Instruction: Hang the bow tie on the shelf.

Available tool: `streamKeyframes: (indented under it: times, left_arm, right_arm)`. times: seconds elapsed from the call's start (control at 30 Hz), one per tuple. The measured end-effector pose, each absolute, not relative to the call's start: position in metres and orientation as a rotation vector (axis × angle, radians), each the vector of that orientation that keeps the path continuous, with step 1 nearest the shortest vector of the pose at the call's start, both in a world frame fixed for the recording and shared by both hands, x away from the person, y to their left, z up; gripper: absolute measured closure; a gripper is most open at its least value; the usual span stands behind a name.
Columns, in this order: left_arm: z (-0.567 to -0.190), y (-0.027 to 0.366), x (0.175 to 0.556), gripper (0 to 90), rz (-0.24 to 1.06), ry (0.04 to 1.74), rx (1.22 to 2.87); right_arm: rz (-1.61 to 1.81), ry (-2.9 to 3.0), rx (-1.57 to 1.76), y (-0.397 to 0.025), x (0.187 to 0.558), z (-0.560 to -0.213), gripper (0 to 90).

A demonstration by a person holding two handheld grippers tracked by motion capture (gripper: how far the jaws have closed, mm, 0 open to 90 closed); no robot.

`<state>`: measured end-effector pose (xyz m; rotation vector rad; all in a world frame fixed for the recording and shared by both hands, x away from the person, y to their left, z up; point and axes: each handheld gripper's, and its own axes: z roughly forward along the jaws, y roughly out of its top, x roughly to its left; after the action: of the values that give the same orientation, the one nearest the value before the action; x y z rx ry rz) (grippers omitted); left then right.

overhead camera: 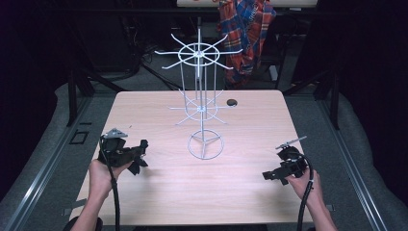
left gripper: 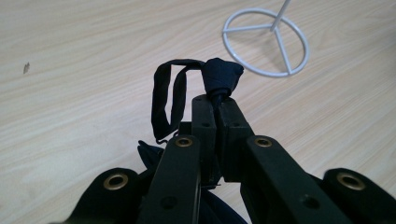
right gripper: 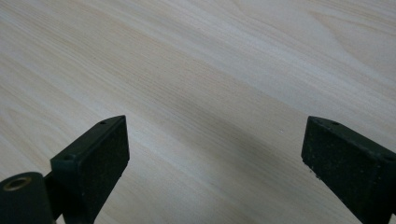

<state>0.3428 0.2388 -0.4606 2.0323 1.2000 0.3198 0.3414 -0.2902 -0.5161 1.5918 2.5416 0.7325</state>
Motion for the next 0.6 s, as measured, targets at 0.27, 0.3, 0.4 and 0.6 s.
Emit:
streamKeyframes:
  times: [0.27, 0.3, 0.4, 0.6]
  left_arm:
    - [-0.45, 0.232, 0.349, 87.9, 0.327, 1.161, 2.013]
    - [-0.45, 0.232, 0.349, 87.9, 0.327, 1.161, 2.013]
    - [-0.445, 0.234, 0.352, 87.9, 0.329, 1.16, 1.981]
    - [-0.436, 0.233, 0.357, 87.9, 0.35, 1.136, 1.967]
  right_arm:
    - [0.719, 2.54, 1.584, -0.292, 0.342, -0.516, 7.1]
    - [0.719, 2.54, 1.584, -0.292, 0.342, -0.516, 7.1]
    - [0.729, 2.539, 1.591, -0.291, 0.342, -0.516, 7.2]
    - [0.764, 2.49, 1.588, -0.289, 0.341, -0.514, 7.8]
